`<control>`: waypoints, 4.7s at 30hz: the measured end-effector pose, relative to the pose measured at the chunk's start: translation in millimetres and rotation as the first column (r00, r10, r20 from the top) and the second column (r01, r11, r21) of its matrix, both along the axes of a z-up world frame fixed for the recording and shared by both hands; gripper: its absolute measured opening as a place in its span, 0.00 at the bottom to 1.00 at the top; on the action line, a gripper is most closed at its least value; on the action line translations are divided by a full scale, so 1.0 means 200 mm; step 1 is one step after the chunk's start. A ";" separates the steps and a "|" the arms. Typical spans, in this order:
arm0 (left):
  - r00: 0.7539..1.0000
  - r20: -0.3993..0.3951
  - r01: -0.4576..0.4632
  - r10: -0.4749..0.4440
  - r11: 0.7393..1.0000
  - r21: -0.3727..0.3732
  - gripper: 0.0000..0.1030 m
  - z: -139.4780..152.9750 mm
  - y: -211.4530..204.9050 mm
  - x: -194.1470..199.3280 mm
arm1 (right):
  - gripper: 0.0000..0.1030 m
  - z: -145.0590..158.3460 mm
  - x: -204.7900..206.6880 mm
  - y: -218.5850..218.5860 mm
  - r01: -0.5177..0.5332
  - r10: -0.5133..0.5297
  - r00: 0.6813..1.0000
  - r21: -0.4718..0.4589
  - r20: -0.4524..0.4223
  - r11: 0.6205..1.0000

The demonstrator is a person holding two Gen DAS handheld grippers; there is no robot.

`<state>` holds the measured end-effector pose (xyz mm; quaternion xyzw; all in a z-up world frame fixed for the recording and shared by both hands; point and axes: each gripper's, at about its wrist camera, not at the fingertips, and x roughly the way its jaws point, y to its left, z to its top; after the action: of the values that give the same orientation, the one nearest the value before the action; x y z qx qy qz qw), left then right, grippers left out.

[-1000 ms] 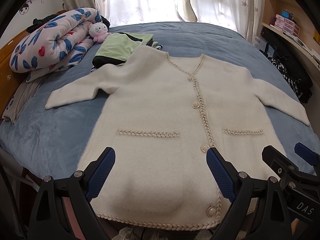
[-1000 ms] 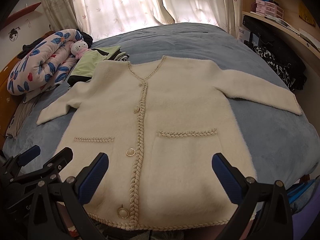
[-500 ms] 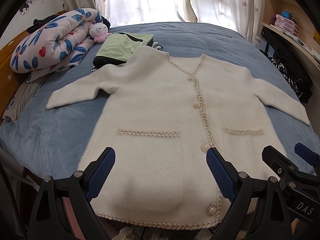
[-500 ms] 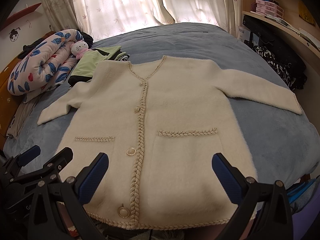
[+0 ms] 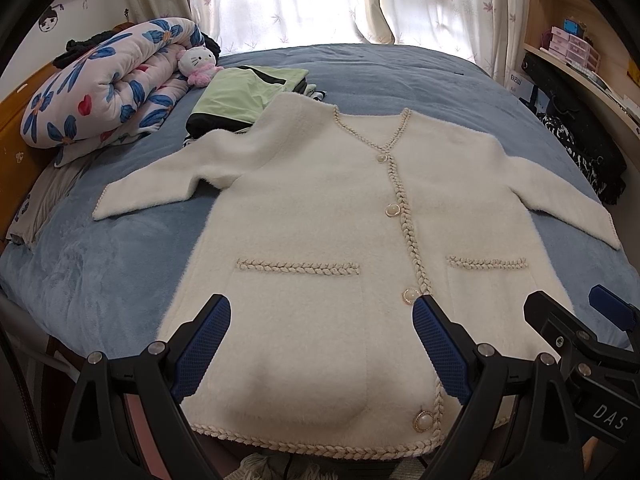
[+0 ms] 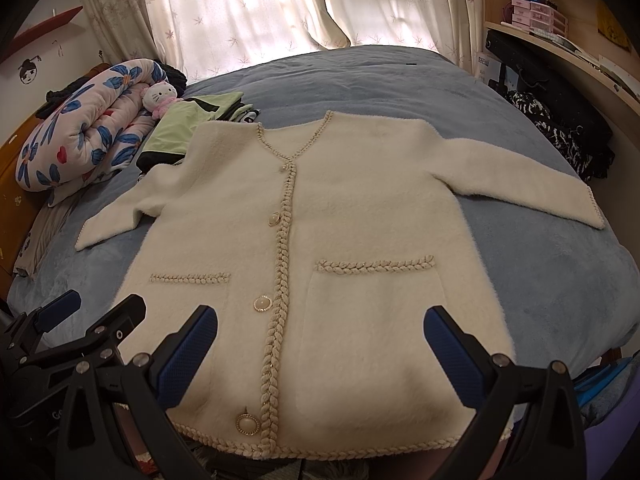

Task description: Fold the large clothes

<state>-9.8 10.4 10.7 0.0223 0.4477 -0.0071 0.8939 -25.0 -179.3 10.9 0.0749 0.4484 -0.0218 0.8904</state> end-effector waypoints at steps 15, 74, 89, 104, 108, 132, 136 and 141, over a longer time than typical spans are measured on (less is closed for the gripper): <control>0.999 -0.024 0.024 -0.024 1.000 0.016 0.87 0.00 -0.06 0.06 | 1.00 0.01 0.02 0.04 0.009 -0.009 1.000 0.014 -0.003 1.000; 0.938 0.034 0.342 -0.344 0.938 0.054 0.86 -0.39 -1.68 1.16 | 1.00 -0.69 0.44 -2.07 0.740 -0.728 0.657 0.350 -0.195 0.574; 0.950 -0.002 0.312 -0.312 0.950 0.024 0.86 -0.41 -1.53 1.22 | 0.09 -0.40 0.63 -2.09 0.684 -0.711 0.700 0.228 0.062 0.693; 0.989 -0.031 0.142 -0.148 0.979 -0.146 0.86 -0.42 -0.66 1.21 | 0.59 -0.49 1.00 -0.69 -0.015 0.017 0.999 0.090 -0.028 0.996; 0.973 -0.106 0.171 -0.203 0.952 -0.254 0.86 -0.53 -0.63 1.24 | 0.59 -0.58 0.91 -0.68 0.010 0.002 0.997 0.152 -0.078 0.988; 0.865 -0.272 0.319 -0.421 0.881 -0.349 0.14 -0.82 -1.27 1.48 | 0.59 -0.64 0.61 -0.86 0.207 -0.188 0.978 0.260 -0.095 0.943; 0.876 -0.170 0.410 -0.452 0.882 -0.231 0.13 -0.62 -1.41 1.46 | 0.59 -0.64 0.59 -0.86 0.221 -0.201 0.974 0.247 -0.104 0.943; 0.888 0.062 0.459 -0.456 0.870 -0.177 0.13 -0.17 -1.40 1.43 | 0.59 -0.64 0.57 -0.89 0.254 -0.234 0.966 0.241 -0.110 0.937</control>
<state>277.1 -269.1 -22.3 0.0437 0.4189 -0.2602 0.8689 88.0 -357.3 -117.6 0.2421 0.4699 -0.0778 0.8453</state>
